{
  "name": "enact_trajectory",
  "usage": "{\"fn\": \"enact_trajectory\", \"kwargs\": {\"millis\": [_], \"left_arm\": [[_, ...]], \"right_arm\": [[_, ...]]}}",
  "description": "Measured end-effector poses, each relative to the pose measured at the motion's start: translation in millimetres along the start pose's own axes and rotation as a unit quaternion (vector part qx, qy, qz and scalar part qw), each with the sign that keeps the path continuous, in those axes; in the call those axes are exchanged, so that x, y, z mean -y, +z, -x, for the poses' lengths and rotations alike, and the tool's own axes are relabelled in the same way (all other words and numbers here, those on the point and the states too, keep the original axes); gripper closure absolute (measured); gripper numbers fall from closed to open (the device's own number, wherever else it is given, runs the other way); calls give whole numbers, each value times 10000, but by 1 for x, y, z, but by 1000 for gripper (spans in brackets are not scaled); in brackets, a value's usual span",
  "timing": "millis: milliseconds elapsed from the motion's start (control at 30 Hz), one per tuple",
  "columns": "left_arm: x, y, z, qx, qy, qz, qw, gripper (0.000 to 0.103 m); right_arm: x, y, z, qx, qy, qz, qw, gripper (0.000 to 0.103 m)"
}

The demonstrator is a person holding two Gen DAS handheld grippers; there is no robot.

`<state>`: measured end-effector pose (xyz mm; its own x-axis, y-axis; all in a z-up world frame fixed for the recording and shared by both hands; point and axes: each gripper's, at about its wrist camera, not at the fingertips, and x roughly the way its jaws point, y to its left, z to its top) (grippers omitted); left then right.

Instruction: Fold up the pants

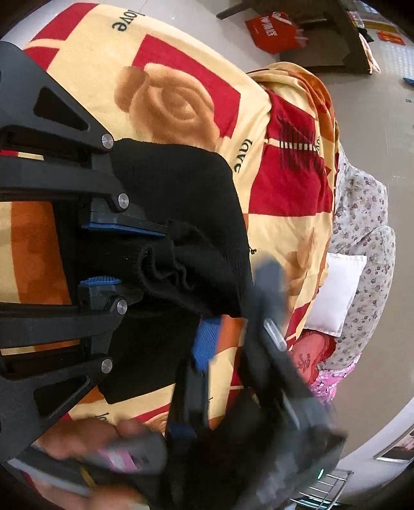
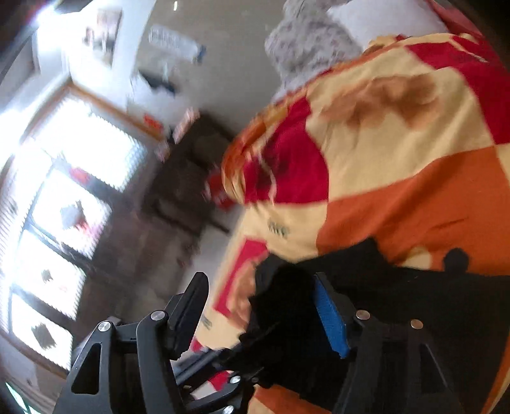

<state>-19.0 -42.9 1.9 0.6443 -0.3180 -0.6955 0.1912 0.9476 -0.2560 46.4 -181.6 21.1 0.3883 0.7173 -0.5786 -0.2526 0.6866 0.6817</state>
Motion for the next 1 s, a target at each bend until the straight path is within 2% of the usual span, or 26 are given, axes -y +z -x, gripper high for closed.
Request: {"fn": "enact_trajectory", "kwargs": {"millis": [67, 100, 133, 233, 400, 567, 700, 800, 900, 967, 1000], "left_arm": [[-1, -1, 3, 14, 0, 34, 10000, 83], [-1, -1, 5, 18, 2, 48, 10000, 83], [-2, -1, 6, 19, 24, 47, 10000, 83], [-3, 1, 9, -7, 37, 70, 10000, 83], [17, 13, 20, -16, -218, -55, 9997, 83], [65, 31, 25, -100, -856, -344, 9957, 83], [100, 36, 9, -631, -1452, -509, 9861, 82], [103, 29, -3, -1164, -1742, -610, 9759, 82], [90, 24, 1, -1128, -1235, -828, 9824, 82], [76, 26, 6, -1053, -908, -843, 9867, 82], [66, 29, 10, -989, -801, -806, 9886, 82]], "right_arm": [[3, -2, -18, -153, -48, 97, 9998, 53], [4, -1, -25, -228, -37, 119, 9997, 67], [4, -1, -29, -259, -45, 184, 9995, 73], [-5, 1, -32, -233, -162, 597, 9978, 81], [-19, 8, -2, -110, -519, 1210, 9912, 84], [-19, 15, 52, 198, -1143, 1592, 9804, 84], [11, 16, 84, 184, -1865, 1552, 9700, 85], [36, 12, 83, -56, -2443, 1624, 9560, 85], [57, 7, 58, -498, -2954, 1826, 9364, 85], [64, 5, 47, -573, -3283, 2037, 9206, 85], [66, 8, 47, -564, -3248, 1993, 9228, 85]]}}
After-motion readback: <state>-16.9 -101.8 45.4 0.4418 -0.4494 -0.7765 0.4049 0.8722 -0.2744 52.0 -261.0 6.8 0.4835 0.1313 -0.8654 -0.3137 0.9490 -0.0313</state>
